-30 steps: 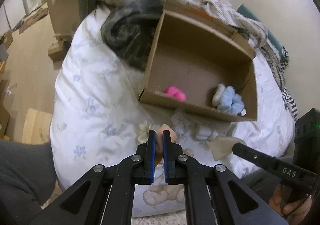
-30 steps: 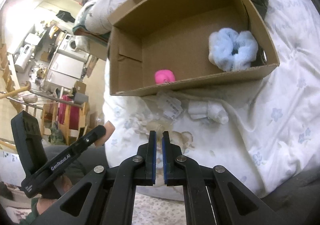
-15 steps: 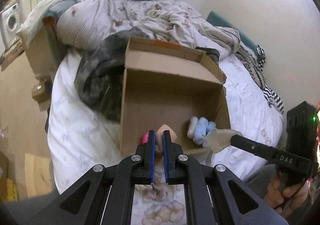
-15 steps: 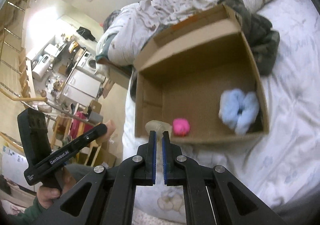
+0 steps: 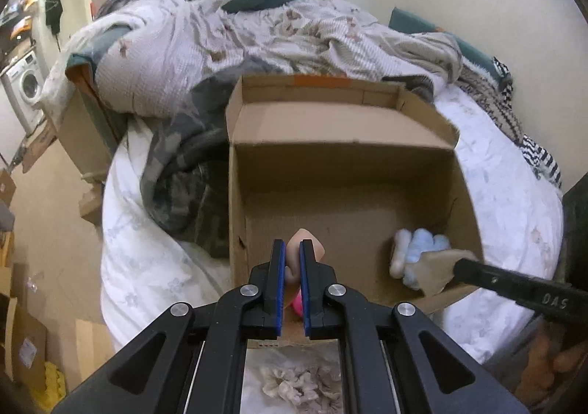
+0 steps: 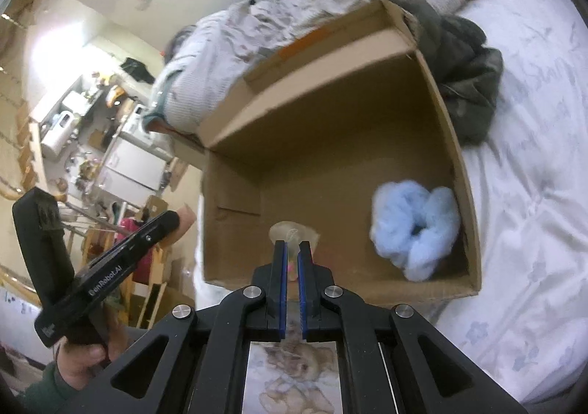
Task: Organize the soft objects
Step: 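Lower the tan cylinder into the box and open the left tool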
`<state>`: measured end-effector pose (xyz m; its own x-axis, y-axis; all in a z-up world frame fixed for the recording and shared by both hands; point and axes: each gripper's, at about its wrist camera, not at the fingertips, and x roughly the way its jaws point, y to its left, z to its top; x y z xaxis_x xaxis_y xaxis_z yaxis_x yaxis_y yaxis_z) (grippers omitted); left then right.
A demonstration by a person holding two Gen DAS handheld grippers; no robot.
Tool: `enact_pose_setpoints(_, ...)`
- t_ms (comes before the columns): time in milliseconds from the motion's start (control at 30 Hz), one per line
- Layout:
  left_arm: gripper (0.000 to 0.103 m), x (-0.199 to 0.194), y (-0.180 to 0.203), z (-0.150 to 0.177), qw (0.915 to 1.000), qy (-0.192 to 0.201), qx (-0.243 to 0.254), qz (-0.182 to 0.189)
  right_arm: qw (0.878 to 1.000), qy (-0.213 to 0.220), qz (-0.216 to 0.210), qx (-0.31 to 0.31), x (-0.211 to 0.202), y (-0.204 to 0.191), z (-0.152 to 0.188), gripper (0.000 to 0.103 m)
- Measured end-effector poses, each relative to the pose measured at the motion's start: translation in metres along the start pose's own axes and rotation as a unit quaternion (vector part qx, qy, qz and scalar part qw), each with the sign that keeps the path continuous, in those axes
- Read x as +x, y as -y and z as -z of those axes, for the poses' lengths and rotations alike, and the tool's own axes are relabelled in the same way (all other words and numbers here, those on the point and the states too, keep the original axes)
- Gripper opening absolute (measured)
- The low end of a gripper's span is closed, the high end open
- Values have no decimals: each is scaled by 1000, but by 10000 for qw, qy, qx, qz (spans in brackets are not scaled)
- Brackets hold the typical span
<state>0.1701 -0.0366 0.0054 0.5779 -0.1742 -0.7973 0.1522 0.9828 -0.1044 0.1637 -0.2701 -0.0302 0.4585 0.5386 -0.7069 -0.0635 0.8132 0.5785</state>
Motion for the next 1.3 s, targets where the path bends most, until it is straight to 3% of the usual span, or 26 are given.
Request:
enact_pose_setpoints(300,7,14,-2,5,9997,-132,-57,212,9997,-82,210,-2,17,5,-7,7)
enact_pose_setpoints(467,7,17,-6,4,10000,-60,-31,-4,9992,-168,339,-114,27,1,-10,7)
enact_pose_setpoints(667,7,19,-15,2,9989,-122,-424,185,9988,-184,392,-210,28,-1,-7,7)
enact_pose_setpoints(1100,7,18,-8,7,9988,-96,-420,227,9984,-174,484,-254,32,-4,-5,7)
enact_pose_setpoints(1300,13,15,-10,6,9986,-75,-484,173,9980,-131,546,-285,33,-5,-6,7)
